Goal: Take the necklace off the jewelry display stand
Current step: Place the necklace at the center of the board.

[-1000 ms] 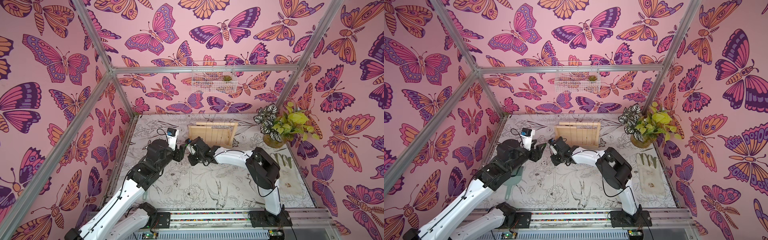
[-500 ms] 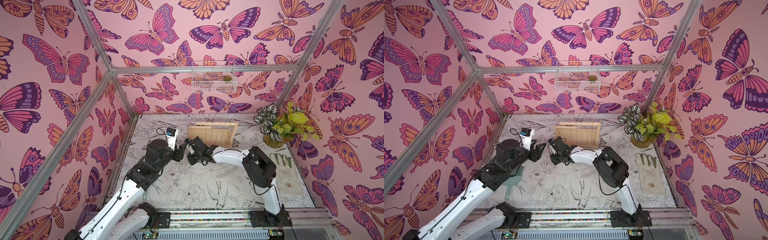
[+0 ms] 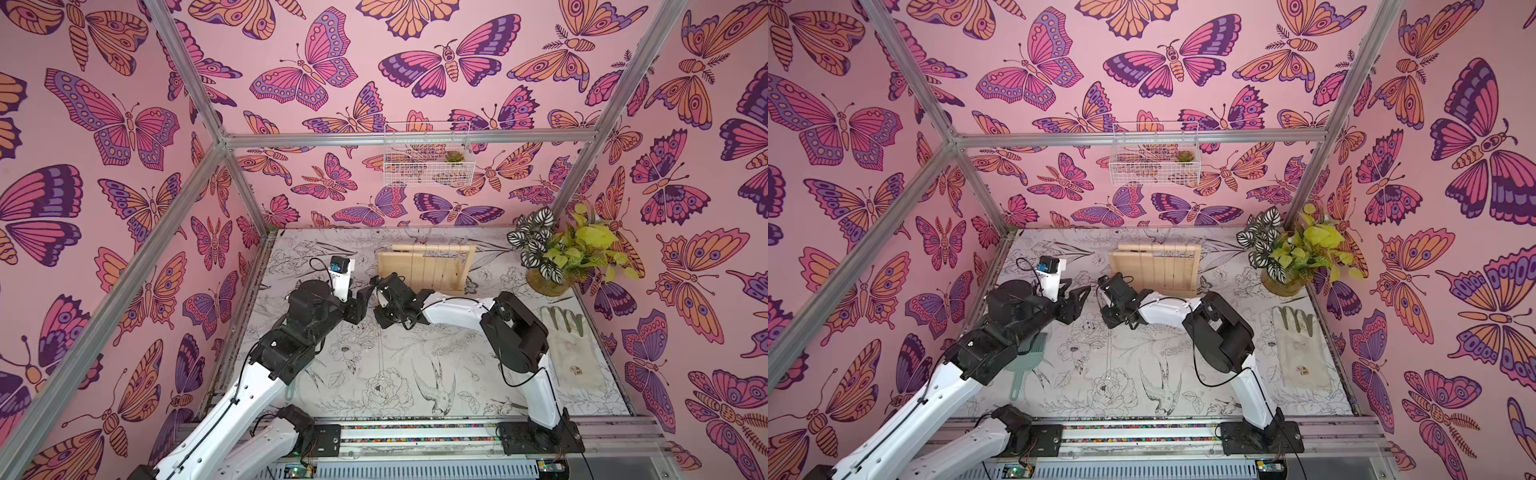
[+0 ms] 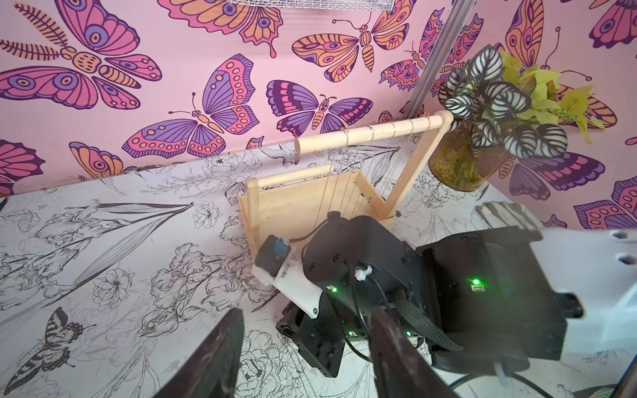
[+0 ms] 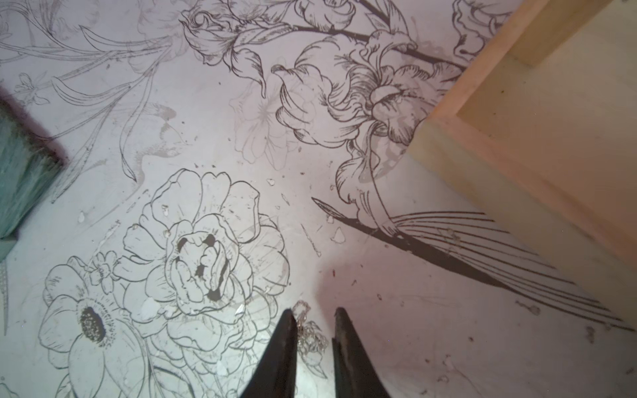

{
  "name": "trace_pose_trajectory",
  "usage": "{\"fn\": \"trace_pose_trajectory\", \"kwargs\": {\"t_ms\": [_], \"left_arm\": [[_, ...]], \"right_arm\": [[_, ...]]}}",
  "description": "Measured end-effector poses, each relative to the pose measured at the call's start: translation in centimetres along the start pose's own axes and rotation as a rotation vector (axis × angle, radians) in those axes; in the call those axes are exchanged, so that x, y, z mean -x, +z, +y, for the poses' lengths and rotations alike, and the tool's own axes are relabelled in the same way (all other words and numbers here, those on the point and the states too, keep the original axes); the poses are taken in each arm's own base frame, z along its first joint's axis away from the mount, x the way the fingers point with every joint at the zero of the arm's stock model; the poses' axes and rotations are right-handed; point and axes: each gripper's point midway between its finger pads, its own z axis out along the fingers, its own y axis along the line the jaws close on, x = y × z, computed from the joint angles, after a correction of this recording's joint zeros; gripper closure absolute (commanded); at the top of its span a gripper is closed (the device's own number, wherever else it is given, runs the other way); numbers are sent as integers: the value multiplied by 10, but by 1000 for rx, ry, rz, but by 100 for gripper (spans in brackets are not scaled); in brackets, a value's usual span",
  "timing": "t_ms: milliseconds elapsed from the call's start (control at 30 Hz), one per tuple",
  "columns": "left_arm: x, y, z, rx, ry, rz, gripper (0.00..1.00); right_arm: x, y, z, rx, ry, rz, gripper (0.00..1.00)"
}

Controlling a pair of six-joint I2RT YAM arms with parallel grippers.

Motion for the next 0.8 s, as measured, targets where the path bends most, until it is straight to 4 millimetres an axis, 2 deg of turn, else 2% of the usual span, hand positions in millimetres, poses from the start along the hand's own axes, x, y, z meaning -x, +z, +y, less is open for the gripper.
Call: {"fn": "trace_pose_trajectory", "kwargs": {"t_ms": [133,233,267,333,367,400,533,667,800], "left_arm": [[0,0,0,0,-7,0,38],[-1,1,0,1,-14,3,38],[-2,2,1,4,-21,8,38],[-5,7,3,9,-31,25,38],[-9,11,4,14,-37,43,38],[-11,15,5,18,-43,58,38],[-32,43,10,44,-77,171,47],[-60,74,14,64,-116,289,56],[-86,95,22,102,-144,382,55]], "right_arm": [[-3,-5,1,8,4,2,76],[-7,-21,2,18,14,-3,77],[-7,-29,3,20,15,-9,79],[-7,-47,5,26,17,-27,89],[-5,-57,7,30,18,-39,97],[-3,-66,9,36,20,-53,99],[2,-100,11,43,28,-112,100],[-12,-122,11,57,25,-111,100],[-40,-127,25,98,-5,-68,100]]}}
